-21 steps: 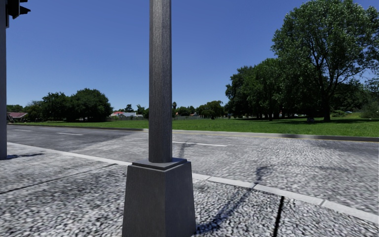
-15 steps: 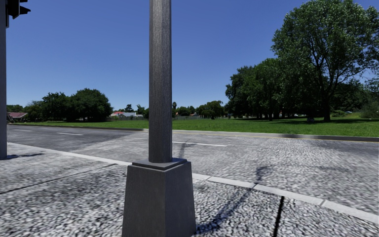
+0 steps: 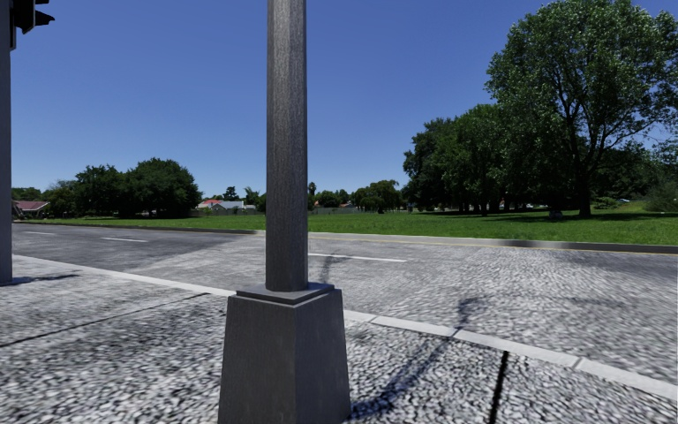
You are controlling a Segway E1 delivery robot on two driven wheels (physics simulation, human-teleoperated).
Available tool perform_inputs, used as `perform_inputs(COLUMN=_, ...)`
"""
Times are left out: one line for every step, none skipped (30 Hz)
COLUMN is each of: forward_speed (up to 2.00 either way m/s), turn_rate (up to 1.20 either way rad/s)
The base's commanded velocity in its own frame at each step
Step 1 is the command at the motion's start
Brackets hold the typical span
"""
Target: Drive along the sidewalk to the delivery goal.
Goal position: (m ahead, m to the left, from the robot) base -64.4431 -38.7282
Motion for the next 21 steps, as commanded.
perform_inputs(forward_speed=0.0, turn_rate=0.0)
perform_inputs(forward_speed=0.0, turn_rate=0.0)
perform_inputs(forward_speed=0.0, turn_rate=0.0)
perform_inputs(forward_speed=0.0, turn_rate=0.0)
perform_inputs(forward_speed=0.0, turn_rate=0.0)
perform_inputs(forward_speed=0.0, turn_rate=0.0)
perform_inputs(forward_speed=0.0, turn_rate=0.0)
perform_inputs(forward_speed=0.0, turn_rate=0.0)
perform_inputs(forward_speed=0.0, turn_rate=0.0)
perform_inputs(forward_speed=0.0, turn_rate=0.07)
perform_inputs(forward_speed=0.0, turn_rate=0.07)
perform_inputs(forward_speed=0.0, turn_rate=0.13)
perform_inputs(forward_speed=0.0, turn_rate=0.14)
perform_inputs(forward_speed=0.0, turn_rate=0.03)
perform_inputs(forward_speed=0.0, turn_rate=0.03)
perform_inputs(forward_speed=0.0, turn_rate=0.0)
perform_inputs(forward_speed=0.0, turn_rate=0.0)
perform_inputs(forward_speed=0.0, turn_rate=0.0)
perform_inputs(forward_speed=0.0, turn_rate=0.0)
perform_inputs(forward_speed=0.0, turn_rate=0.0)
perform_inputs(forward_speed=0.0, turn_rate=0.0)
